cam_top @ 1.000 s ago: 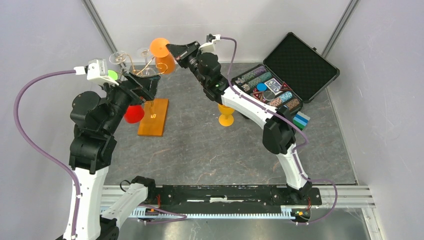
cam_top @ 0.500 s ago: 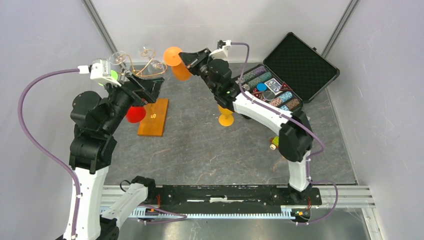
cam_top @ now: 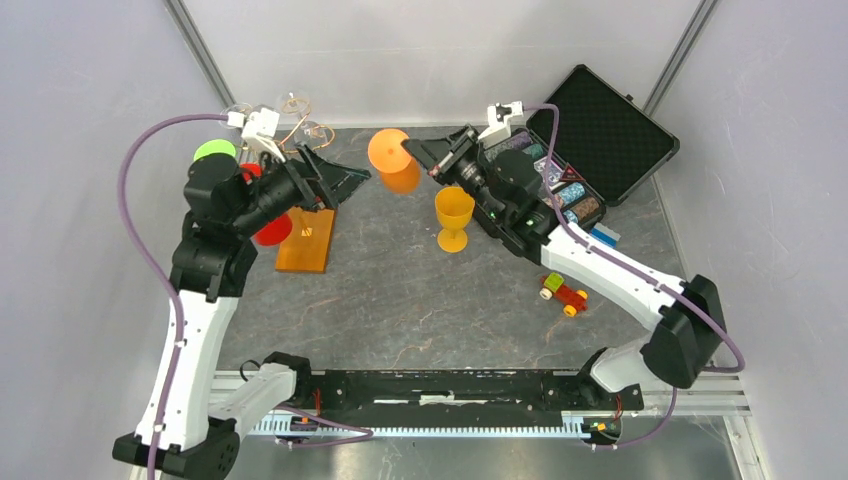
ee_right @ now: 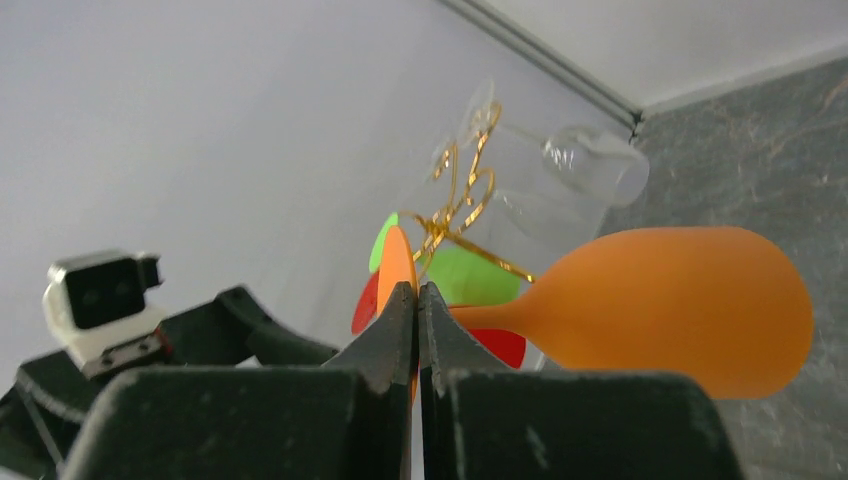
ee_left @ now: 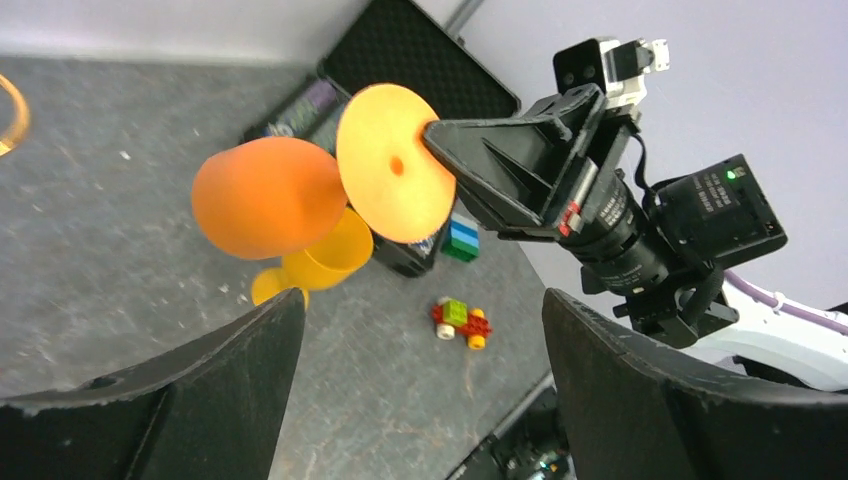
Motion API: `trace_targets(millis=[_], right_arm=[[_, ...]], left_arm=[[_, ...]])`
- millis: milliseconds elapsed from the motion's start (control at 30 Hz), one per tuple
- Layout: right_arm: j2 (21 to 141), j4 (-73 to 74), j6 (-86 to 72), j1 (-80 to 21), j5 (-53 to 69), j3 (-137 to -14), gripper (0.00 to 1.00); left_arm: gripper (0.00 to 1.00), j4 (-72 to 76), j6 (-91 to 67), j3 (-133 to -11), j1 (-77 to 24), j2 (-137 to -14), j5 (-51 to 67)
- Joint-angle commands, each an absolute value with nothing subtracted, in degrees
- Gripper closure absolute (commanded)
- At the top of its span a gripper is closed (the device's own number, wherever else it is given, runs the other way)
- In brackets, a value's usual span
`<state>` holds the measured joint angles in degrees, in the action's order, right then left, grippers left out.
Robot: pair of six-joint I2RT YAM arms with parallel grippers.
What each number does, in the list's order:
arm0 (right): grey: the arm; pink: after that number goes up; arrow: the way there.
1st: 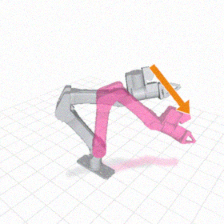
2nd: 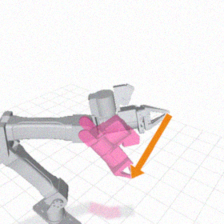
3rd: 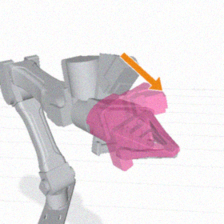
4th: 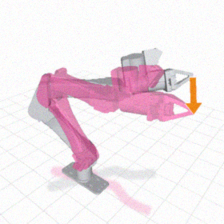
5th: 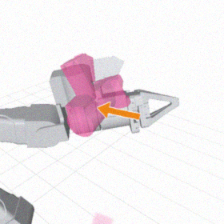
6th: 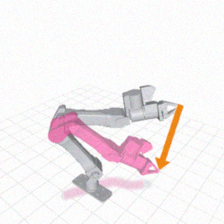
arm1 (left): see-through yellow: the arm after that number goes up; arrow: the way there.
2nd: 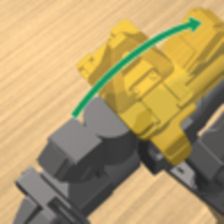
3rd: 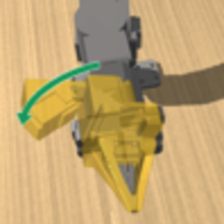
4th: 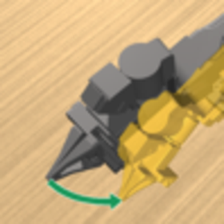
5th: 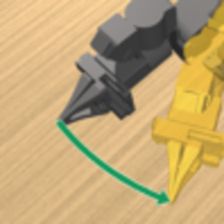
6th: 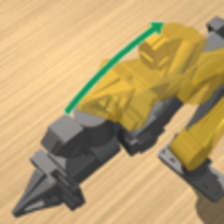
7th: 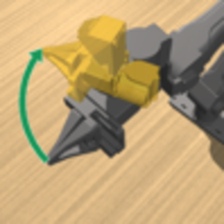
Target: Take the wine glass off the wine glass rack
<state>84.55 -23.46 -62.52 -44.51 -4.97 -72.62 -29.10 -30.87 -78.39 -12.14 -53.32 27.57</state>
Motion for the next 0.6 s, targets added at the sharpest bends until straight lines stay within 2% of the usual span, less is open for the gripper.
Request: trace_targets(millis=[0, 133, 433, 567], right_arm=[[79.27, -25.86, -64.01, -44.63, 2.3, -66.8, 1.0], [77.11, -27.02, -65.44, -44.69, 6.43, -63.01, 1.0], [73.97, -34.62, -70.03, -44.8, 12.87, -56.81, 1.0], [73.09, -35.59, -70.18, -44.76, 14.24, -56.49, 1.0]], left_arm=[[0.12, -21.84, -40.42, -73.43, -12.22, -53.5, 38.5], [0.2, -16.31, -46.6, -67.56, -12.22, -52.18, 42.91], [0.54, -8.99, -56.57, -60.78, -12.22, -51.99, 41.58], [0.62, -4.42, -61.19, -58.29, -12.22, -52.41, 42.01]])
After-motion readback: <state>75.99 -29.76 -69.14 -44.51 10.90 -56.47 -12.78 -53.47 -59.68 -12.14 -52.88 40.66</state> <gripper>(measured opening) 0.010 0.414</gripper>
